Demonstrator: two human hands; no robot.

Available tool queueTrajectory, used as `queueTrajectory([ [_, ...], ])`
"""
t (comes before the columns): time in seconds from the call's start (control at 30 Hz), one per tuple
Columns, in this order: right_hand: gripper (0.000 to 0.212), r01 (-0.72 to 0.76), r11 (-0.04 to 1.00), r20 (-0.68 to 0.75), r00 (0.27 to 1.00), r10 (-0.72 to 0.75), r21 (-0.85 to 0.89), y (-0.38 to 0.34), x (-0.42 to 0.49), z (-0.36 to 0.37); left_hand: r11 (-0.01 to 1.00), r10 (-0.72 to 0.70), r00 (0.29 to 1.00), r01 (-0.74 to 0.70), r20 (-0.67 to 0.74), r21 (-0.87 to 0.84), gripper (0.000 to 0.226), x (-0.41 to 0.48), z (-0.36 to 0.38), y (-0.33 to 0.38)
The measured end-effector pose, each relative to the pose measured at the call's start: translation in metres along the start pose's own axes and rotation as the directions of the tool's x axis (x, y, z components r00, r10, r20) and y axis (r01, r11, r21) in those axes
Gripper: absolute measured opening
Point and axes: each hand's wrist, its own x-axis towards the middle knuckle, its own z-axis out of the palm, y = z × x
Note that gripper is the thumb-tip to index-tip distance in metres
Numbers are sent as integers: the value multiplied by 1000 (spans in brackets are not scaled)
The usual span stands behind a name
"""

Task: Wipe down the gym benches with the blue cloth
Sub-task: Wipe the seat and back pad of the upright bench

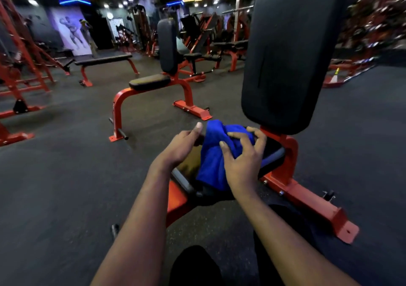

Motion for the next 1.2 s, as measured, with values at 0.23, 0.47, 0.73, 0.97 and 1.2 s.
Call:
queueTrajectory([
  [0.23,81,-245,962,28,970,243,124,27,101,-18,966,256,967,-256,13,15,34,79,32,49],
  [0.47,28,-174,984,69,982,175,-30,47,214,-53,897,417,834,-441,-361,17,18,149,74,109],
  [0.73,23,161,973,112,983,-143,-166,14,321,-87,755,515,456,-642,-726,132,52,172,164,187],
  [0.97,10,444,878,330,868,-372,-178,-24,383,-124,761,505,578,-649,-641,15,79,210,188,245],
  [1.2,19,183,982,127,974,-187,45,3,451,-145,782,531,599,-619,-600,75,68,245,169,270],
])
